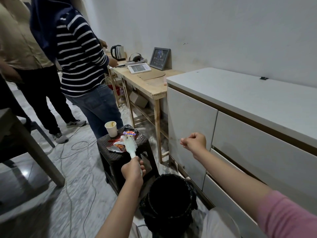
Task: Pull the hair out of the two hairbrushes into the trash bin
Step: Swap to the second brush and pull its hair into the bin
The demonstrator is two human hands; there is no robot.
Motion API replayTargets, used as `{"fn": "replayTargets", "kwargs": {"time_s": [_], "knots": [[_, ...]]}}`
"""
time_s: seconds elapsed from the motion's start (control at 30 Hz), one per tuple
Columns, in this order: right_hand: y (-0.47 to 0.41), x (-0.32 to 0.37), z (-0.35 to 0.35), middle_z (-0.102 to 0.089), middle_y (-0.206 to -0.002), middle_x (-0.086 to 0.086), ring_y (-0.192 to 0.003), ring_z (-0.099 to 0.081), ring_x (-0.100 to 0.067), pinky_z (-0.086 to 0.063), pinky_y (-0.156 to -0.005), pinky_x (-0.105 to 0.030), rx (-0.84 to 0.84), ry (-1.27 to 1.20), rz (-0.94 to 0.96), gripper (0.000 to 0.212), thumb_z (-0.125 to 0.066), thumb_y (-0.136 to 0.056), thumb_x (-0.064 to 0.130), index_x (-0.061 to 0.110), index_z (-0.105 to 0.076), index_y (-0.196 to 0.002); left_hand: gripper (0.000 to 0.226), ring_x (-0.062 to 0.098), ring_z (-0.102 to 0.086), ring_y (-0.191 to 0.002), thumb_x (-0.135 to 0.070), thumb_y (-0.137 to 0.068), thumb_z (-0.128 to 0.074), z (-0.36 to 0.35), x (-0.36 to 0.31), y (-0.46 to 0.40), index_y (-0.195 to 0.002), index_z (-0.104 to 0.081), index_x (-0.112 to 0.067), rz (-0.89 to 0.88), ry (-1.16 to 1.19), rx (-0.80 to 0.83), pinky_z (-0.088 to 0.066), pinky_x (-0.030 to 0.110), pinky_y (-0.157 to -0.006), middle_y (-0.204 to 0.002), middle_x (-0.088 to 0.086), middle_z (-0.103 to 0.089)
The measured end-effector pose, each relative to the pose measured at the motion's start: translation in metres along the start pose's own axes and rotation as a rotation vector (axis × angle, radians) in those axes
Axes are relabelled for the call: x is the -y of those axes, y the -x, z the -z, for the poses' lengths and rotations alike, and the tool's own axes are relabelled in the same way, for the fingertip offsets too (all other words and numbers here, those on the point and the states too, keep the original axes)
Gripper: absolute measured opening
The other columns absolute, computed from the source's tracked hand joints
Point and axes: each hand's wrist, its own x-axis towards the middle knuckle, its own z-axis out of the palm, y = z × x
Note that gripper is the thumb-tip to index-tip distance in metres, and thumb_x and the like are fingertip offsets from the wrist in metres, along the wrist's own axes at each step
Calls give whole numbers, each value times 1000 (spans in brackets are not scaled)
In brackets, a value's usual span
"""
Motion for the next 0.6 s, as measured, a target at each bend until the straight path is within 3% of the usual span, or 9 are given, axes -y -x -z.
{"fn": "replayTargets", "kwargs": {"time_s": [0.13,0.3,0.43,0.5,0.6], "knots": [[1,-5,-6,-65,-68,-14,-70,-71,-29,-59,-69,-42,-24,252,54,34,-71,-65,-9,13,-46,-59,21,14,-46,-48,-13,-89,-58,-1,-3,3,-70,-58,-6,-69,8,0,-36,24,-44,-63,6,-58],[0,-8,-6,-62,-67,-12,-62,-57,-26,-42,-51,-23,-138,364,72,30,-63,-62,-6,14,-44,-54,20,16,-47,-48,-16,-89,-58,1,-11,4,-72,-58,-5,-149,60,-109,-39,26,-44,-65,7,-59],[-1,-9,0,-59,-71,-10,-66,-52,-25,-33,-47,-18,-225,349,45,24,-59,-69,-8,12,-48,-60,17,16,-50,-51,-15,-88,-56,7,-15,-2,-86,-61,0,-159,102,-185,-42,26,-45,-68,6,-61],[-3,-10,0,-60,-71,-10,-65,-52,-24,-36,-48,-20,-231,337,35,25,-61,-69,-7,12,-48,-60,16,16,-50,-52,-15,-88,-56,8,-14,-4,-89,-61,0,-149,102,-172,-42,26,-44,-69,6,-61],[-7,-13,-3,-67,-68,-12,-69,-67,-26,-56,-61,-32,-195,325,-6,27,-65,-68,-7,13,-50,-57,14,15,-49,-50,-14,-89,-57,5,-11,-2,-87,-60,0,-129,85,-109,-40,25,-44,-67,7,-60]]}}
